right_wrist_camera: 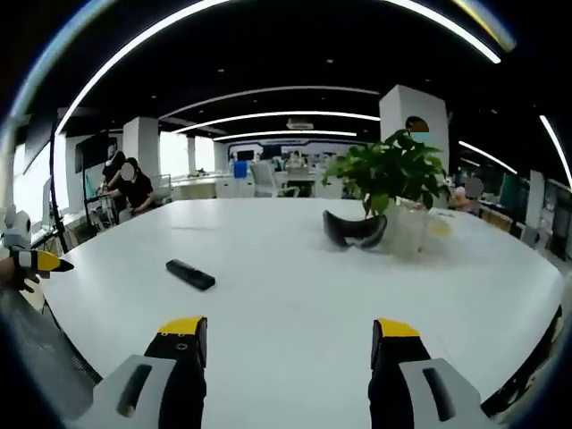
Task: Press the specified remote control buttons in sequence, fully releasing each button before pressing the next.
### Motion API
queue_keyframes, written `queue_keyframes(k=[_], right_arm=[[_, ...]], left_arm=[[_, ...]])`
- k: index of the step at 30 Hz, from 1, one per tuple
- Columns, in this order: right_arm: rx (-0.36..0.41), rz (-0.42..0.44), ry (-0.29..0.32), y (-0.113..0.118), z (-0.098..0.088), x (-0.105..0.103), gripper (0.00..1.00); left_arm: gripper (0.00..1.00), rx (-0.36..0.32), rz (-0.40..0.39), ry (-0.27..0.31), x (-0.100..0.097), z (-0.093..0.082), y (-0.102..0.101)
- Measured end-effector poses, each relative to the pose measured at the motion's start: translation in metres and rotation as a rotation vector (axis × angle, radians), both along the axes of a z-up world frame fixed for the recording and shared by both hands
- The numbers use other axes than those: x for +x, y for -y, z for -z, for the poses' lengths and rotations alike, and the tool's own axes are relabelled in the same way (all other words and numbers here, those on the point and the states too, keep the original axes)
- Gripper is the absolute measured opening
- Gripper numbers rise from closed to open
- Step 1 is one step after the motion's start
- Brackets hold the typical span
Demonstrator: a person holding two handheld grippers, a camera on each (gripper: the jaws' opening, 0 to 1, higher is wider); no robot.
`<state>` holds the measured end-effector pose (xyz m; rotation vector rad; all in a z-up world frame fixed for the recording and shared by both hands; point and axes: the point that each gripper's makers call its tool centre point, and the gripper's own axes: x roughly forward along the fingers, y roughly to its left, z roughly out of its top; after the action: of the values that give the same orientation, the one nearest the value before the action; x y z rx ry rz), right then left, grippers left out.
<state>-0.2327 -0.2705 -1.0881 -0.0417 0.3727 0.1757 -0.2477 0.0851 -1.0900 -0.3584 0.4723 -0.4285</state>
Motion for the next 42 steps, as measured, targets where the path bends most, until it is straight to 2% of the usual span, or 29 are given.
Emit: queue_keyframes(k=[4,6,7,9,12,13,17,20,22,24,27,29,30,32,33,36,37,39,42], right_arm=[[0.023,0.007,-0.017,0.003,0.002,0.001,0.73],[0.032,0.003,-0.016,0.002,0.002,0.002,0.73],[0.030,-0.004,-0.020,0.001,0.003,0.001,0.72],[0.026,-0.011,-0.024,0.000,0.004,0.001,0.72],[0.027,-0.009,-0.017,0.004,0.004,0.000,0.71],[0.029,-0.004,-0.012,0.006,0.003,0.000,0.71],[0.048,0.003,-0.016,0.010,0.005,0.000,0.68],[0.055,-0.020,-0.037,0.006,0.009,-0.001,0.63],[0.067,-0.037,-0.044,0.003,0.010,-0.001,0.56],[0.077,-0.049,-0.054,-0.001,0.011,-0.002,0.49],[0.074,-0.054,-0.063,-0.003,0.012,-0.002,0.47],[0.068,-0.056,-0.070,-0.004,0.014,-0.002,0.46],[0.066,-0.059,-0.080,-0.004,0.015,-0.003,0.45],[0.063,-0.065,-0.095,-0.006,0.018,-0.004,0.42],[0.055,-0.068,-0.111,-0.006,0.021,-0.005,0.40],[0.052,-0.074,-0.126,-0.007,0.023,-0.006,0.37],[0.051,-0.076,-0.130,-0.008,0.024,-0.006,0.36],[0.047,-0.078,-0.133,-0.008,0.024,-0.006,0.35],[0.048,-0.083,-0.147,-0.009,0.026,-0.008,0.33]], left_arm=[[1.00,-0.005,0.012,-0.002,0.005,-0.005,-0.002],[1.00,0.095,0.036,0.015,0.009,-0.005,-0.011],[1.00,0.120,0.042,0.033,0.012,-0.007,-0.013],[1.00,0.150,0.062,0.071,0.020,-0.011,-0.016],[1.00,0.158,0.110,0.052,0.030,-0.006,-0.016],[1.00,0.186,0.119,0.038,0.036,-0.002,-0.019],[1.00,0.263,0.193,0.071,0.054,-0.002,-0.015],[1.00,0.308,0.278,0.080,0.067,0.001,-0.003],[1.00,0.312,0.310,0.062,0.072,0.005,0.002],[1.00,0.322,0.400,0.041,0.082,0.013,0.015],[0.95,0.314,0.519,-0.016,0.092,0.023,0.033],[0.89,0.349,0.578,0.001,0.104,0.025,0.044],[0.89,0.360,0.603,-0.007,0.107,0.027,0.048],[0.93,0.418,0.687,-0.023,0.115,0.035,0.059],[0.93,0.468,0.735,-0.024,0.120,0.041,0.062],[0.89,0.556,0.849,-0.038,0.129,0.054,0.072],[0.88,0.566,0.885,-0.047,0.130,0.057,0.076],[0.86,0.532,0.938,-0.078,0.135,0.061,0.087],[0.82,0.521,0.980,-0.095,0.151,0.062,0.098]])
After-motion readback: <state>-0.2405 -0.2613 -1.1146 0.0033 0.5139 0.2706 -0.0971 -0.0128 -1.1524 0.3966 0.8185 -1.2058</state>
